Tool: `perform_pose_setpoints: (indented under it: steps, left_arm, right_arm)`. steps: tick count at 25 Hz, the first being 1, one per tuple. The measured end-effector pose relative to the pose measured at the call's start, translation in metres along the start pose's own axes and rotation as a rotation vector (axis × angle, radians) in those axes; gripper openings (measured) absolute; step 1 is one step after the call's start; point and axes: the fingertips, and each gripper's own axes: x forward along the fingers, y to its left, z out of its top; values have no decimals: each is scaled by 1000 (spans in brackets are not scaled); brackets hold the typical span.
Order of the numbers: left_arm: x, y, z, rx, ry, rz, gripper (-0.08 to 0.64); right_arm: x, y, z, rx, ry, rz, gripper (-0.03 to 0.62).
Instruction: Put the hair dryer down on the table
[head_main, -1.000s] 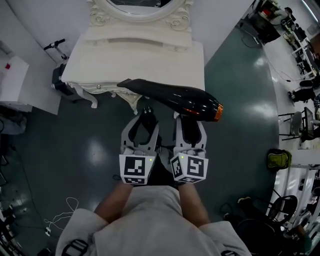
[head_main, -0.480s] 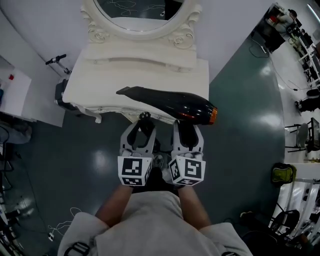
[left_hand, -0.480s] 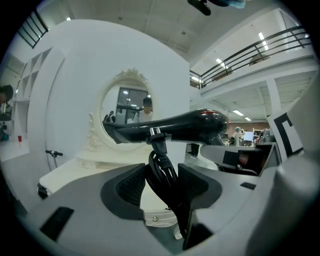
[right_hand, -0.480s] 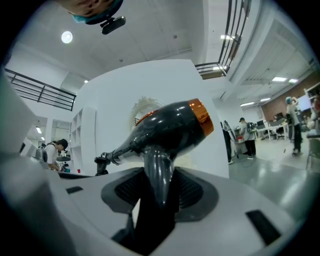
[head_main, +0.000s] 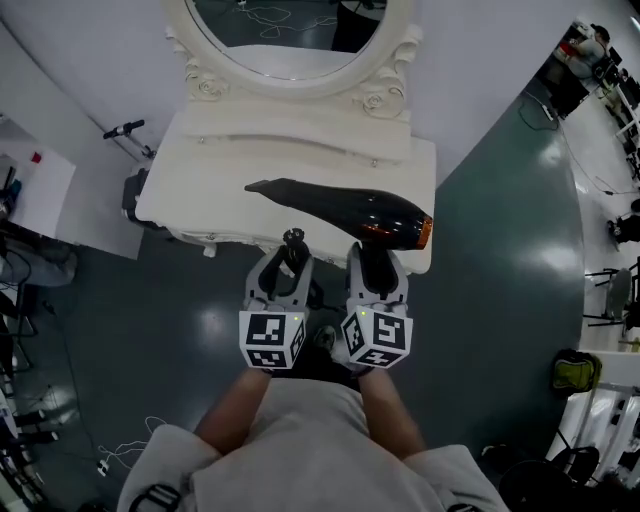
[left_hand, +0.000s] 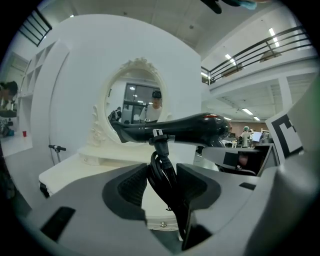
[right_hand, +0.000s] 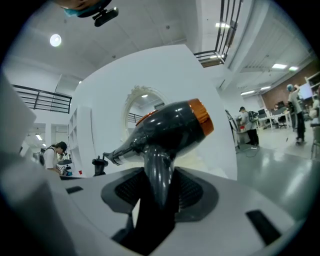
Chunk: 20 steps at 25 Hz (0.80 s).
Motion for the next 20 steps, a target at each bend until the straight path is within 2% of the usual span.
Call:
perform_pose_setpoints:
  steps: [6,12,20]
  left_arm:
    - [18,32,1,-14,-3,34,189]
    - [38,73,-3,-45,25,34,186]
    - [73,111,-13,-52,92,7,184]
  right_arm:
    - [41,15,-8,-4,29,37,190]
    - [79,40,-20,-18,59,49,190]
    - [123,54,-37,-7,102,14,190]
